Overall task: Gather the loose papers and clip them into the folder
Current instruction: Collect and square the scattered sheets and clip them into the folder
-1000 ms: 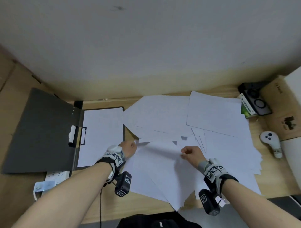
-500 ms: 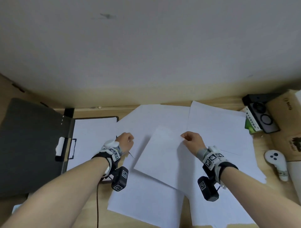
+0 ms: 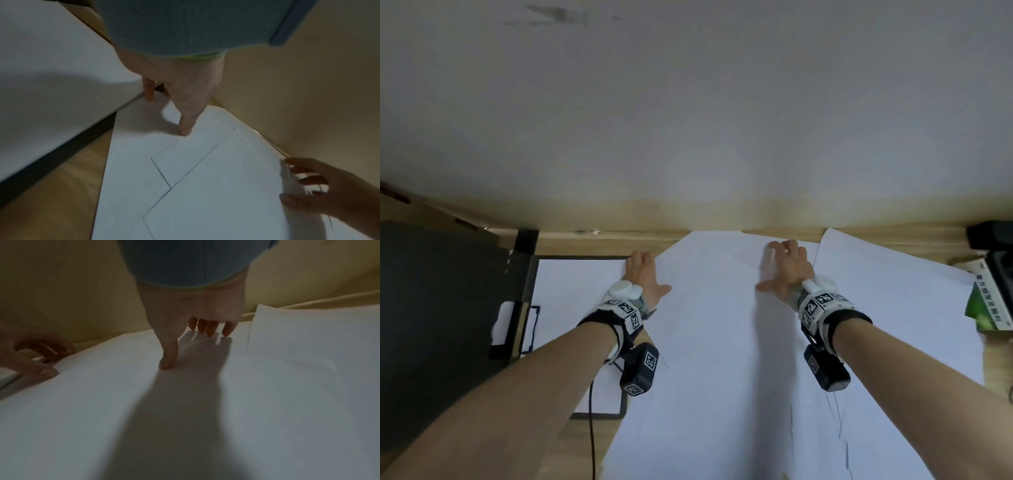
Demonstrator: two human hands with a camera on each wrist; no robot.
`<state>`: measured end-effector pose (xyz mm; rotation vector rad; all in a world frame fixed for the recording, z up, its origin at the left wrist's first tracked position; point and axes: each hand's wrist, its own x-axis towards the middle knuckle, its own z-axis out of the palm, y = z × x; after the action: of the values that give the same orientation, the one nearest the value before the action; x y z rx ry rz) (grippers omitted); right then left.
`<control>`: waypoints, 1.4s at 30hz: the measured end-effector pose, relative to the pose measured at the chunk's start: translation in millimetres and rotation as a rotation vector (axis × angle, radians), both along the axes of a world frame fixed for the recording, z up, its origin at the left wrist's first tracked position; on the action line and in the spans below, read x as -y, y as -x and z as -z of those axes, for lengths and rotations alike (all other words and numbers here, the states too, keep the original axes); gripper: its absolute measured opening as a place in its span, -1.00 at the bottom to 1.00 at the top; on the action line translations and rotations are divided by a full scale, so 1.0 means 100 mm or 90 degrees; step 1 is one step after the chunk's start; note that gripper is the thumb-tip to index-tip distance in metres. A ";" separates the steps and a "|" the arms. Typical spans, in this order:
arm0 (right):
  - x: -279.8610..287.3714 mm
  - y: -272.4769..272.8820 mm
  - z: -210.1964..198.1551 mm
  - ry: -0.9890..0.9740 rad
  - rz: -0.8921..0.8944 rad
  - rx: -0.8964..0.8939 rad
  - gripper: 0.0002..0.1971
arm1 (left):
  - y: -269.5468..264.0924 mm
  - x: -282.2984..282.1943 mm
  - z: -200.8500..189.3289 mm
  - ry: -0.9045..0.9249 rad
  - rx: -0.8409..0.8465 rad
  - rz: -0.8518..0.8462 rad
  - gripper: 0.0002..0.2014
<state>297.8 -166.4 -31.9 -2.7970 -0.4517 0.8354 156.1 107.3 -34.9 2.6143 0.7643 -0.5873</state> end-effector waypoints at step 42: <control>0.25 2.41 0.05 -0.245 0.371 -0.196 -0.77 | 2.16 0.74 -0.26 0.517 -0.026 -0.385 -0.45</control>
<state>57.0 -191.4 -37.0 -2.2051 0.2262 0.8932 -59.9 33.3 -9.4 1.5423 1.0013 -0.5945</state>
